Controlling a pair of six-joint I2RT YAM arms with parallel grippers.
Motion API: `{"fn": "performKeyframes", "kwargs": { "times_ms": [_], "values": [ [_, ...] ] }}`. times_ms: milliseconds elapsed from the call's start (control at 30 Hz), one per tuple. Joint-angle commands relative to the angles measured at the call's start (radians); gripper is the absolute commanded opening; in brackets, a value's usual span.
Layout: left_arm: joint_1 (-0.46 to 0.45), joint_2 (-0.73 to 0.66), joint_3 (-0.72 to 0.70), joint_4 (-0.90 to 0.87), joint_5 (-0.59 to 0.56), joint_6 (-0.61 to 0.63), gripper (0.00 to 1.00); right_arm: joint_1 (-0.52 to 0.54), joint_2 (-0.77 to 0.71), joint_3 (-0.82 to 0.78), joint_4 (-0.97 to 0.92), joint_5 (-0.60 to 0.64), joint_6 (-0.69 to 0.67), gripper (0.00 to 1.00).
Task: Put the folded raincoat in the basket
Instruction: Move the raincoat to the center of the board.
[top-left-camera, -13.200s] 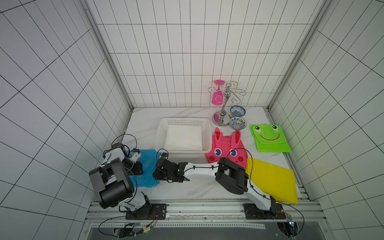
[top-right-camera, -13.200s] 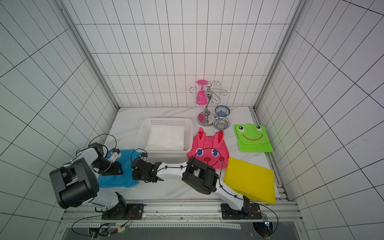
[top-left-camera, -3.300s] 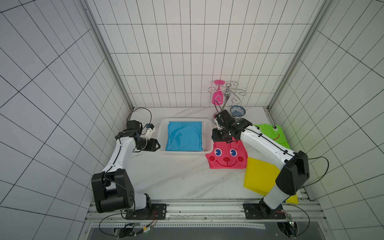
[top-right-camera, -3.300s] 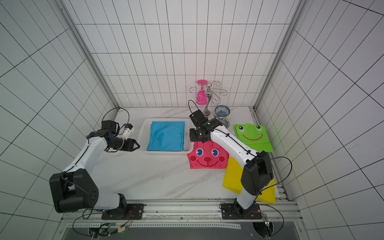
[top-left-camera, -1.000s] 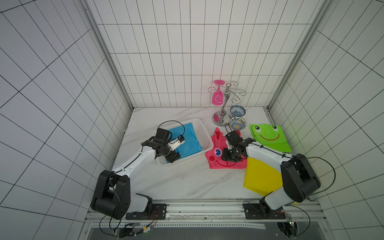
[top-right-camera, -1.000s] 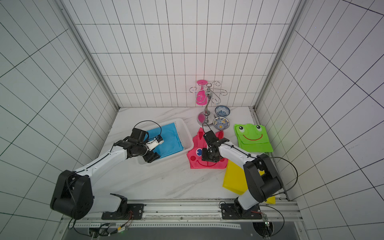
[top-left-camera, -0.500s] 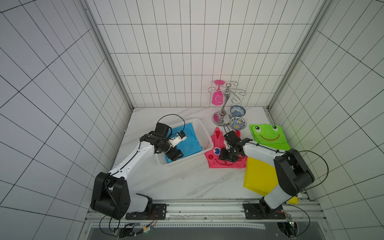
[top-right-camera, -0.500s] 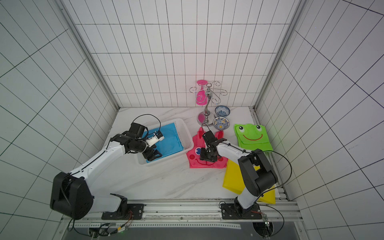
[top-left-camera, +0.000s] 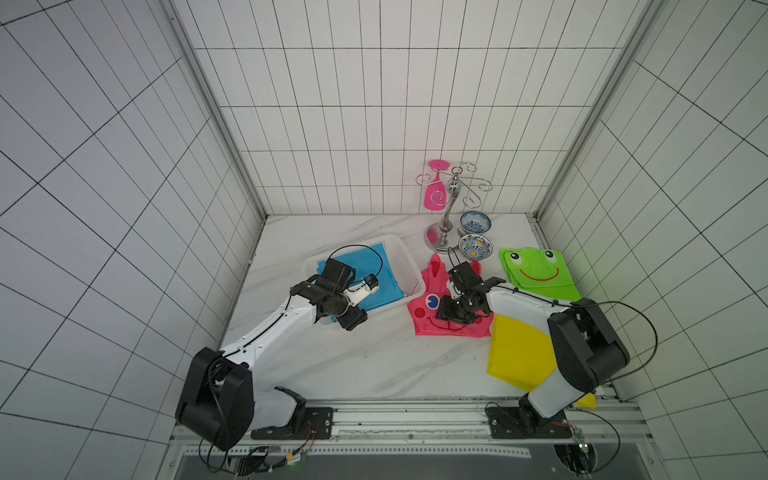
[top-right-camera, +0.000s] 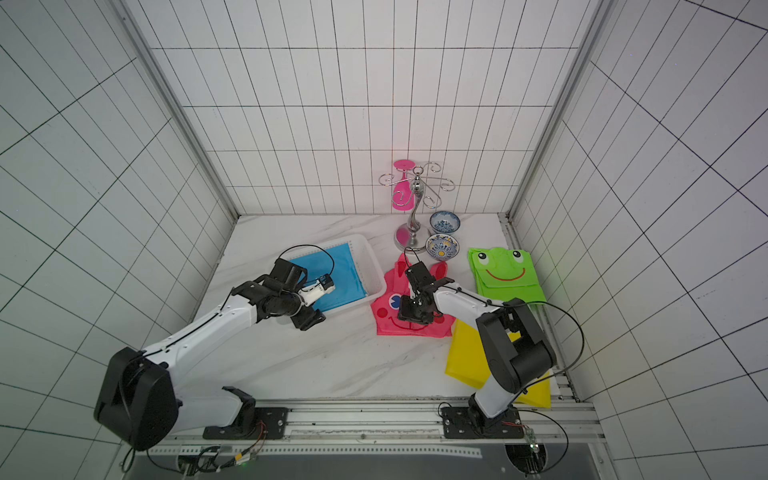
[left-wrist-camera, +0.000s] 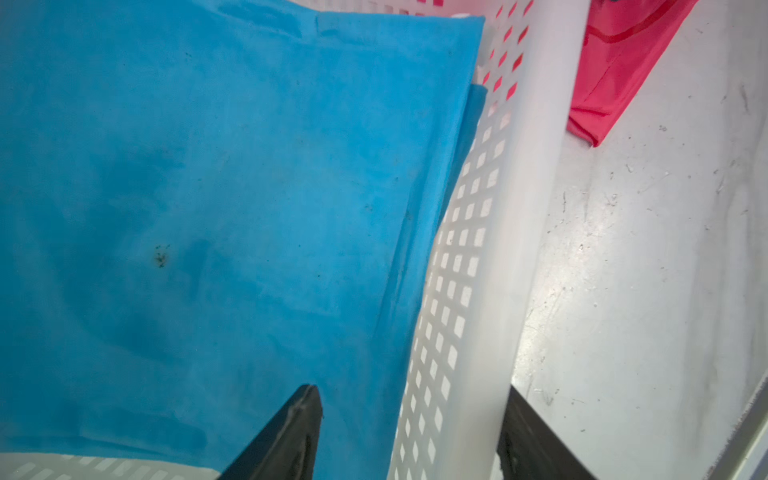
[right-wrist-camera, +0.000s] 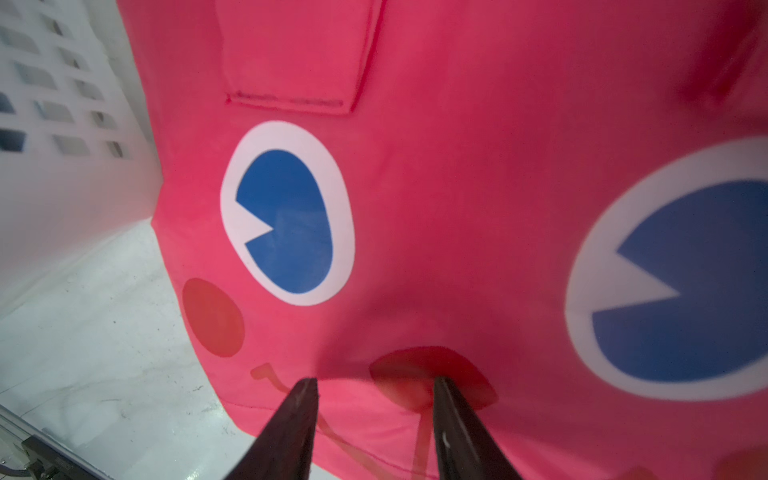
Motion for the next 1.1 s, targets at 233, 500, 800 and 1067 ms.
{"fn": "performKeyframes", "kwargs": {
  "times_ms": [233,500,800,1067],
  "values": [
    [0.061,0.055,-0.004,0.187,-0.131,-0.008,0.52,0.034,0.040,-0.012,-0.060,-0.103,-0.075,0.47],
    [0.143,0.231,0.111,0.270,-0.053,-0.036,0.50,0.164,0.188,0.091,-0.065,-0.204,-0.098,0.41],
    [0.201,0.092,0.108,0.082,0.160,0.019,0.65,0.276,0.169,0.110,0.002,-0.254,-0.054,0.39],
    [0.075,-0.176,-0.132,-0.024,0.419,0.362,0.78,0.290,-0.093,-0.052,0.018,-0.223,0.058,0.44]
  ]
}}
